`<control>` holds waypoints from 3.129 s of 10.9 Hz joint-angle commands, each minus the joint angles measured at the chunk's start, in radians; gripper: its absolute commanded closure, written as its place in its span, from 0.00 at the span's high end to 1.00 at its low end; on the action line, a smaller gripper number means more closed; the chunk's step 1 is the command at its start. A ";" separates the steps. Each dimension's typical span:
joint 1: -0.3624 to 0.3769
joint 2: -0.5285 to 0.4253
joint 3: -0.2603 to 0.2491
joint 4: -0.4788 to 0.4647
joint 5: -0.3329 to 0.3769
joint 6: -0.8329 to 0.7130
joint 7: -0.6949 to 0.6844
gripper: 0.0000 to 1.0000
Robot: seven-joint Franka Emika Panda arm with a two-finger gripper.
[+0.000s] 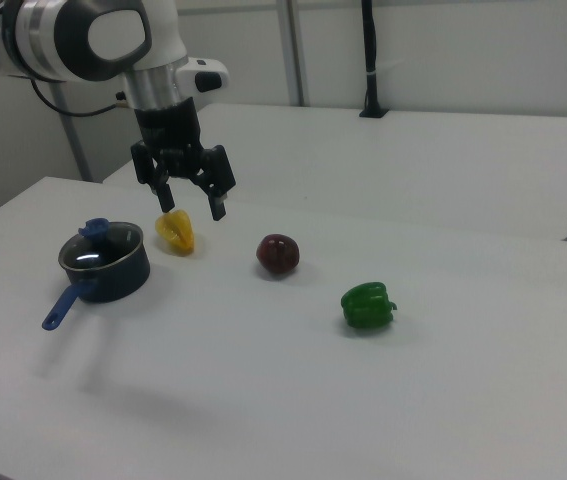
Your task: Open lid
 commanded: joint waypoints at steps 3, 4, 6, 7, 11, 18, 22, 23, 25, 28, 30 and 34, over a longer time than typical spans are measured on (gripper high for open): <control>-0.007 -0.016 0.002 -0.009 0.009 -0.004 -0.028 1.00; -0.007 -0.021 0.004 -0.014 0.012 -0.005 -0.028 1.00; 0.013 -0.022 0.024 -0.049 0.020 0.010 -0.014 1.00; 0.024 -0.018 0.051 -0.053 0.046 0.028 -0.014 1.00; 0.066 0.010 0.191 -0.063 0.072 0.125 0.105 1.00; 0.310 0.247 0.194 -0.050 0.048 0.569 0.398 1.00; 0.358 0.335 0.193 -0.050 -0.045 0.674 0.406 1.00; 0.360 0.346 0.194 -0.050 -0.061 0.697 0.426 1.00; 0.390 0.350 0.194 -0.050 -0.105 0.730 0.471 1.00; 0.395 0.364 0.194 -0.049 -0.164 0.731 0.521 1.00; 0.395 0.367 0.194 -0.049 -0.176 0.731 0.521 0.96; 0.395 0.367 0.194 -0.049 -0.185 0.737 0.521 0.81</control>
